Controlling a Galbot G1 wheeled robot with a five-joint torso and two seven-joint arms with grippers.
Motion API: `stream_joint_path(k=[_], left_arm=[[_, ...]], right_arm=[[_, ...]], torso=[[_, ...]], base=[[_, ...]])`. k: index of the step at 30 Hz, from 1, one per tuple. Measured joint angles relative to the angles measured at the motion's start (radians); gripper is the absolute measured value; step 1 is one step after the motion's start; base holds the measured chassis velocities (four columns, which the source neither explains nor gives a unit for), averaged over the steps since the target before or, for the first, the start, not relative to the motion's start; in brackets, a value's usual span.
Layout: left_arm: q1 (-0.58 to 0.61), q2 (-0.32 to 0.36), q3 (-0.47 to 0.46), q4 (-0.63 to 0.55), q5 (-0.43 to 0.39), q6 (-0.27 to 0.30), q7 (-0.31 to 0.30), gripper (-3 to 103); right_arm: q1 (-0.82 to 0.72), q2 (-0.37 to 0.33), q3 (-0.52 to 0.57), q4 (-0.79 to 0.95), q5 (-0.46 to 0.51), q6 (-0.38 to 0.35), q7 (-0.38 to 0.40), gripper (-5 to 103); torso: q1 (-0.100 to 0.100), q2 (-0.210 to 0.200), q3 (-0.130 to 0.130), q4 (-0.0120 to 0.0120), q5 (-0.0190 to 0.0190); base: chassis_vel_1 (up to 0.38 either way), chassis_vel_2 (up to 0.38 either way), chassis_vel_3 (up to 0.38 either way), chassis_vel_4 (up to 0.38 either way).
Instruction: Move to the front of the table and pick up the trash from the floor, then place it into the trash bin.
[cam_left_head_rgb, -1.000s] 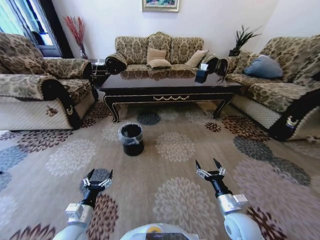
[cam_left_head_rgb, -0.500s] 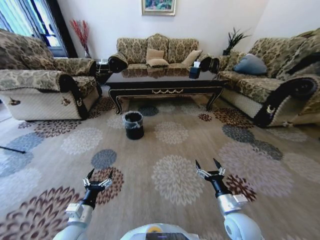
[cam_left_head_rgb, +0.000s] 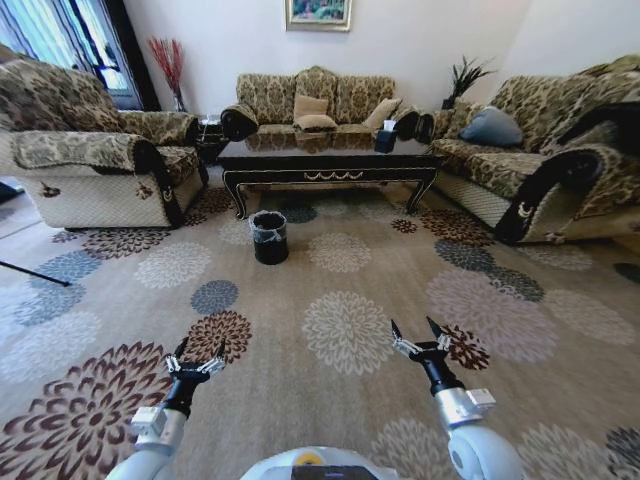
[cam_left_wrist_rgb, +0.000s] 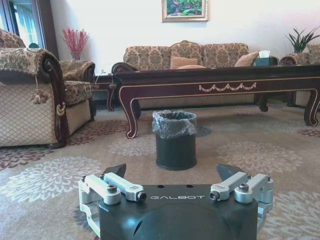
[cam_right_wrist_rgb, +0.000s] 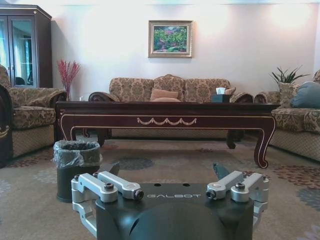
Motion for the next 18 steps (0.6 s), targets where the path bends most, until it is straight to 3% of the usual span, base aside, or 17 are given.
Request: stream_joint_path(k=[12,18], left_arm=[[0.0,0.0,0.0,0.0,0.0,0.0,0.0,100],[0.0,0.0,0.0,0.0,0.0,0.0,0.0,100]], right_arm=[[0.0,0.0,0.0,0.0,0.0,0.0,0.0,100],[-0.001,0.0,0.0,0.0,0.0,0.0,0.0,100]], torso=[[0.0,0.0,0.0,-0.0001,0.0],[0.0,0.0,0.0,0.0,0.0]], base=[[0.065,-0.061,-0.058,0.068],[0.182,-0.187,-0.206,0.177]])
